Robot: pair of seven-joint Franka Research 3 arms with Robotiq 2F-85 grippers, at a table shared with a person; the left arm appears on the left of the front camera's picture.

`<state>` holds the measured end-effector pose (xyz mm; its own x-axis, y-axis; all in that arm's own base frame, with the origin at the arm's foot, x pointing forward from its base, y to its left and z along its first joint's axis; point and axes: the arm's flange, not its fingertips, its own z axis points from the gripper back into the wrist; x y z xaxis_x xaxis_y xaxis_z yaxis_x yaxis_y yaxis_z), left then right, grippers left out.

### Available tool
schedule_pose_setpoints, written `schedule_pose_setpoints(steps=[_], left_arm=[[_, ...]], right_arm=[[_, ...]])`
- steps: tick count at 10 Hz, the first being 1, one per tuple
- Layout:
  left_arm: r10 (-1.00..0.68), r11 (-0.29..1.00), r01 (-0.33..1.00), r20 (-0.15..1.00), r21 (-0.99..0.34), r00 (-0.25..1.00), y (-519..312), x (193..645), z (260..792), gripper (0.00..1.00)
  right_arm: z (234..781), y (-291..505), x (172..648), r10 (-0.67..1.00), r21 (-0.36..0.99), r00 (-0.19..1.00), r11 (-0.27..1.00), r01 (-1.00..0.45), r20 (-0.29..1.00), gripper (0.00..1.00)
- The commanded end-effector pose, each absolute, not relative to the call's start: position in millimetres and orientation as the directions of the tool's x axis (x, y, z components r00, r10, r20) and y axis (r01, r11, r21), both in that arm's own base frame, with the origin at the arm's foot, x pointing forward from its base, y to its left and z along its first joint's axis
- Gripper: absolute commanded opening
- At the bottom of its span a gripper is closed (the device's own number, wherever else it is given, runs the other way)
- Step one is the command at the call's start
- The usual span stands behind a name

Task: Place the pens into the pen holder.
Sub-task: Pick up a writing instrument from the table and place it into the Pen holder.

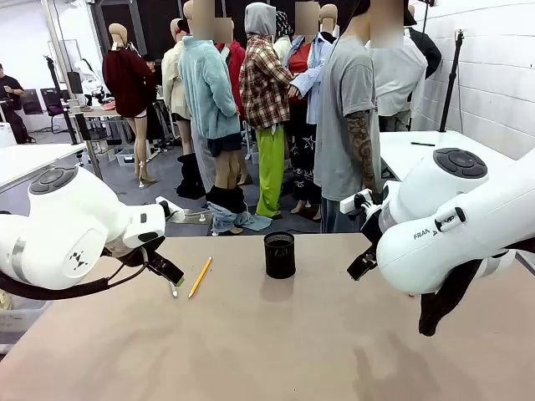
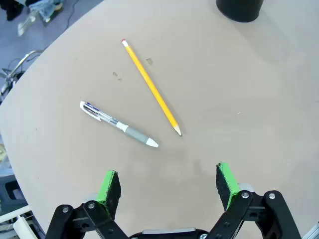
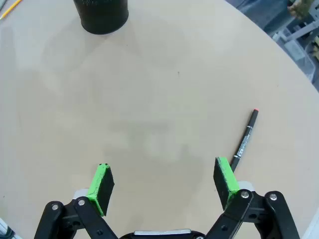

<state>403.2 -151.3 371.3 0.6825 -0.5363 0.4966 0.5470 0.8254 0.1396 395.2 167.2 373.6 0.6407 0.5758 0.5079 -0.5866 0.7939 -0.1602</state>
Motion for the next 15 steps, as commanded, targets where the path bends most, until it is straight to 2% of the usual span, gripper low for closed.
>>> schedule_pose_setpoints(steps=[1,11,13,14,15], left_arm=[[-0.536,0.825,0.547,0.497,0.14,0.682,-151,403,371,1.0],[-0.539,0.823,0.55,0.496,0.141,0.68,-153,403,371,1.0],[-0.433,0.897,0.385,0.612,0.217,0.662,-99,390,419,1.0],[-0.351,0.936,0.271,0.671,0.226,0.654,-63,374,444,1.0],[-0.283,0.959,0.175,0.71,0.223,0.645,-36,352,462,1.0]], right_arm=[[374,167,395,0.576,-0.16,0.641,0.794,-0.587,0.508,1.0],[374,167,395,0.577,-0.161,0.64,0.793,-0.587,0.508,1.0],[407,134,390,0.512,-0.232,0.643,0.851,-0.472,0.569,1.0],[421,107,390,0.446,-0.317,0.671,0.894,-0.315,0.592,1.0],[436,75,383,0.39,-0.313,0.677,0.919,-0.241,0.624,1.0]])
